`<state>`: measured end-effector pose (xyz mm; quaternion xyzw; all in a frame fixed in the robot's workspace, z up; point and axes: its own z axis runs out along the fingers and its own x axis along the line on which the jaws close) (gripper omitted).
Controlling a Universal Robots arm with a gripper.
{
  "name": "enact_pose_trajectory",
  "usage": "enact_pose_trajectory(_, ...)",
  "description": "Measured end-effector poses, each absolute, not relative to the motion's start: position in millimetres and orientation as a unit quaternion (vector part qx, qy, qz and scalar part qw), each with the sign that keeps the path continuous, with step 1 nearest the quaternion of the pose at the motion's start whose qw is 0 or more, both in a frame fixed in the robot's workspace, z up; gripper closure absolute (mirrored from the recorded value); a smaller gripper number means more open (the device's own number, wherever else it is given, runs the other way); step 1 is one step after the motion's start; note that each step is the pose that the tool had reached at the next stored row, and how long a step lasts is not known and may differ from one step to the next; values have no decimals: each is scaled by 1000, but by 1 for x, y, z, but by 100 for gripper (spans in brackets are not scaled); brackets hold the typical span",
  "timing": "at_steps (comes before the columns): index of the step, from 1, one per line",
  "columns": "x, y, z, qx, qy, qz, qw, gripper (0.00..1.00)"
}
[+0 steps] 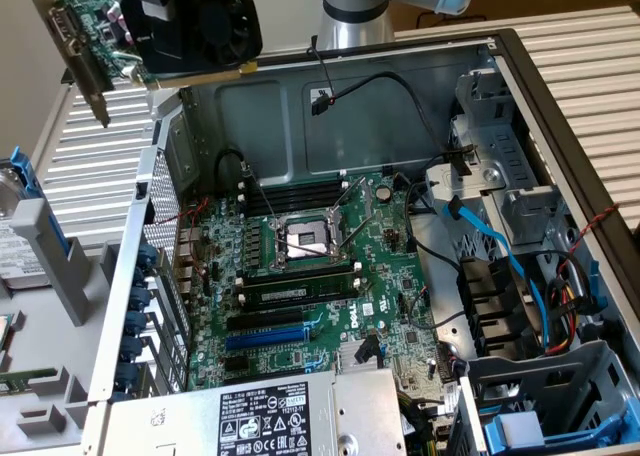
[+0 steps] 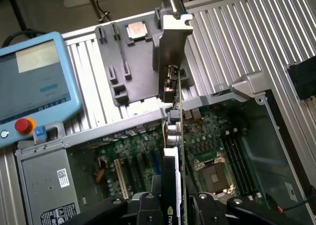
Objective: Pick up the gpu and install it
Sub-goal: 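Pick up the gpu and move the gpu toward the slot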
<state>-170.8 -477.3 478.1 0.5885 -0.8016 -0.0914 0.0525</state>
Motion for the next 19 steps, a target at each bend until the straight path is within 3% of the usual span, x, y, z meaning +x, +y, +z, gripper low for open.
enact_pose_trajectory(9, -171, -477, 477, 627, -768, -100, 78, 71)
enact_pose_trajectory(19, -159, -477, 477, 643, -754, -102, 85, 71)
